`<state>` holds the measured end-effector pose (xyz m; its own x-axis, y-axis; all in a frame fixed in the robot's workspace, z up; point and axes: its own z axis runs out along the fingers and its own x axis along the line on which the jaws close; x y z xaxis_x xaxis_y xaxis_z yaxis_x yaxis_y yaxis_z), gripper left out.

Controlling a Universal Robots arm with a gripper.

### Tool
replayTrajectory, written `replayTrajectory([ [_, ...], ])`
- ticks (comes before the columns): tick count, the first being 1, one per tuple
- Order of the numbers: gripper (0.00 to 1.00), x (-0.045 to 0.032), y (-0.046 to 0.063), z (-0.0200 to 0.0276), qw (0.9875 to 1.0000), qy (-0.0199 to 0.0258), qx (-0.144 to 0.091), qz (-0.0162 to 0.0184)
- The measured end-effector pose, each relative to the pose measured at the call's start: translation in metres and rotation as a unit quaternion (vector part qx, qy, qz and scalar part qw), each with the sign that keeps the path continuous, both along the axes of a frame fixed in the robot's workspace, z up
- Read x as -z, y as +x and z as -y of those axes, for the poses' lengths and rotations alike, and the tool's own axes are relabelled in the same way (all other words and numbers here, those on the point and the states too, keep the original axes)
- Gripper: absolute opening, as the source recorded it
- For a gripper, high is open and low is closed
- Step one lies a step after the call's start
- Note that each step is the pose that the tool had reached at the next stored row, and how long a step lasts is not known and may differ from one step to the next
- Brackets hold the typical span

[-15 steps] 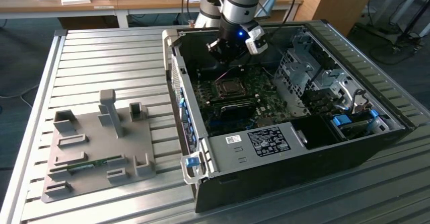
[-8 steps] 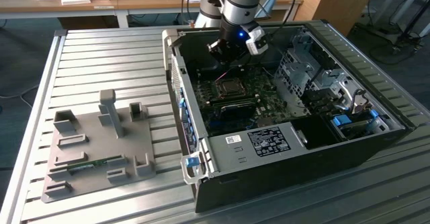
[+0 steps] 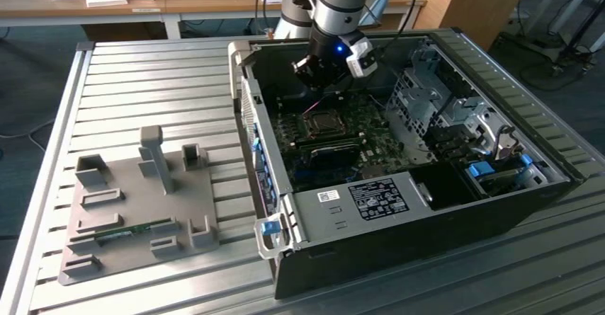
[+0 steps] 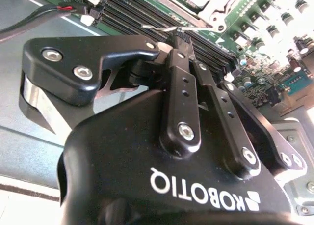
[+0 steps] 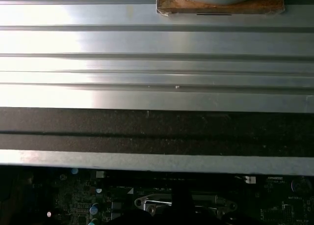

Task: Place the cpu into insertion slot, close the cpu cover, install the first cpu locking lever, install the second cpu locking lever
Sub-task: 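Install the first cpu locking lever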

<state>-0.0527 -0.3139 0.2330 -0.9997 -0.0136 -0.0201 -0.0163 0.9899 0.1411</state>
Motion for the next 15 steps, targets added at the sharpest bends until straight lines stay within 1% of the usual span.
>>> replayTrajectory([
  [4,0.11,0.001,0.0,0.0,1.0,0.0012,0.0,-0.0001],
  [8,0.11,0.0019,0.0001,-0.0001,1.0,0.0062,0.0,0.0],
  [9,0.11,0.002,0.0001,-0.0001,1.0,0.0068,0.0,0.0],
  [15,0.11,0.0034,0.0,-0.0001,1.0,0.007,0.0,-0.0001],
])
